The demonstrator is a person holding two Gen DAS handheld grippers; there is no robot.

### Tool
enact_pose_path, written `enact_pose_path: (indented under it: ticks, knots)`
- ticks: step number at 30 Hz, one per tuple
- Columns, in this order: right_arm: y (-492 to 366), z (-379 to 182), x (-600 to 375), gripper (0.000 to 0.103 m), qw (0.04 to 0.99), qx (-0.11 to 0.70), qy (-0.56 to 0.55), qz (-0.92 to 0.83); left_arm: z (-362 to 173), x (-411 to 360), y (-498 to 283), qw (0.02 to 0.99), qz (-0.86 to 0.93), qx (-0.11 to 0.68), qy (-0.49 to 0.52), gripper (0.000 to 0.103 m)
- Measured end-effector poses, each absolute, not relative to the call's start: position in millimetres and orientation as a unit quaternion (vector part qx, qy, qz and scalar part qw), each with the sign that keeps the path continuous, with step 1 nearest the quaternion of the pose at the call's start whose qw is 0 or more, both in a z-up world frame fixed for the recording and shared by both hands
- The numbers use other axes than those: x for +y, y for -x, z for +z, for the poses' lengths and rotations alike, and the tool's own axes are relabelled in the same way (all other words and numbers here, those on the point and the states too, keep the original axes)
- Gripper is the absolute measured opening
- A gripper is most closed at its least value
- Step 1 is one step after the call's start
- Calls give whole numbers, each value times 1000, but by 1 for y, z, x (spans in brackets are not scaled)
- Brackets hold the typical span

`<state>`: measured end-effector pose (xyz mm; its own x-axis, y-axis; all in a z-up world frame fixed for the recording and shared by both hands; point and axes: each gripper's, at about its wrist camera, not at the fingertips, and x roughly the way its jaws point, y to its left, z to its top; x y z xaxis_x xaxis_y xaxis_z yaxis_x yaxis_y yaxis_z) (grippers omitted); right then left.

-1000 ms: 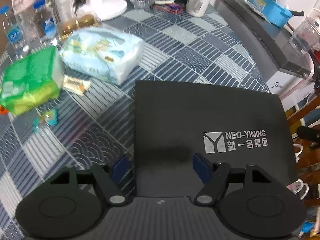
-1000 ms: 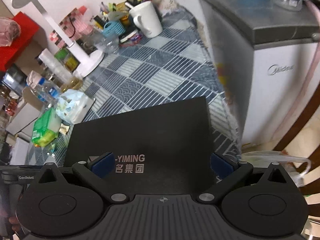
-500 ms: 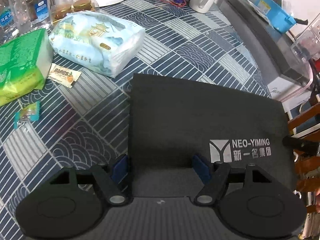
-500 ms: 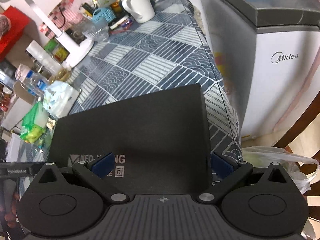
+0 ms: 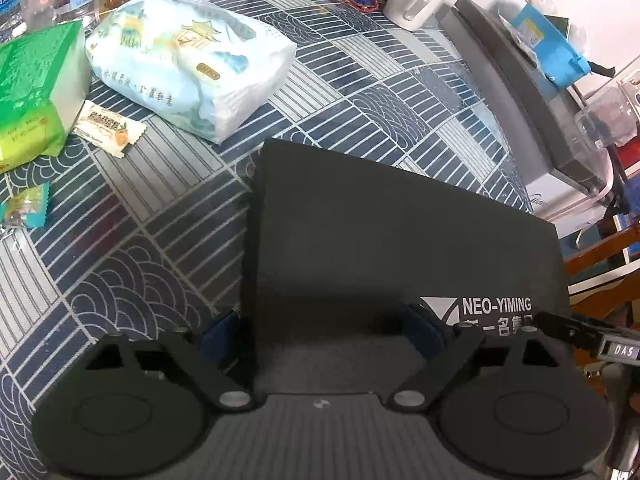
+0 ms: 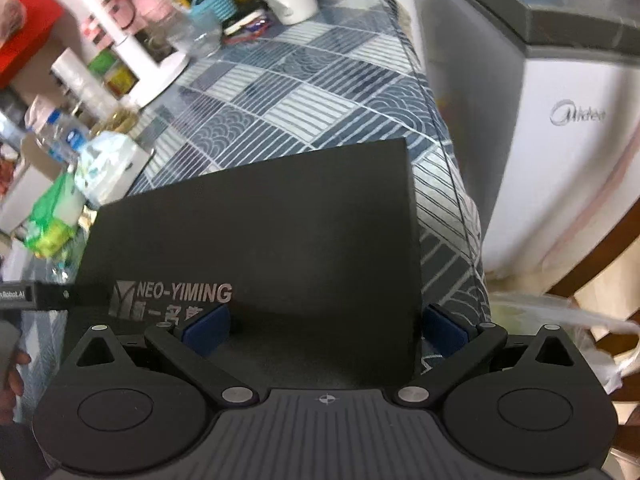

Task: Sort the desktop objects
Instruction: 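Lift the black lid with both grippers and carry it toward the white box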

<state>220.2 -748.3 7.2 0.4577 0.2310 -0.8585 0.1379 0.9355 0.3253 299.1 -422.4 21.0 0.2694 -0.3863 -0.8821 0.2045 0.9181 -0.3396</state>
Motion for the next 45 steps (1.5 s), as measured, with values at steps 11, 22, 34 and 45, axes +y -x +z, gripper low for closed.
enact_pose_path:
  ticks: [11, 22, 34, 45]
  knots:
    - [-214, 10, -741, 103, 829, 528, -182, 18, 33, -435, -290, 789, -164, 590, 43, 103]
    - [-192, 52, -734, 103, 839, 513, -178, 25, 74, -428, -264, 798, -161, 578, 45, 103]
    - [-135, 123, -717, 103, 858, 487, -158, 40, 139, -409, -197, 810, -164, 560, 53, 103]
    - [-74, 169, -689, 103, 866, 477, -134, 67, 182, -379, -120, 820, -149, 548, 66, 103]
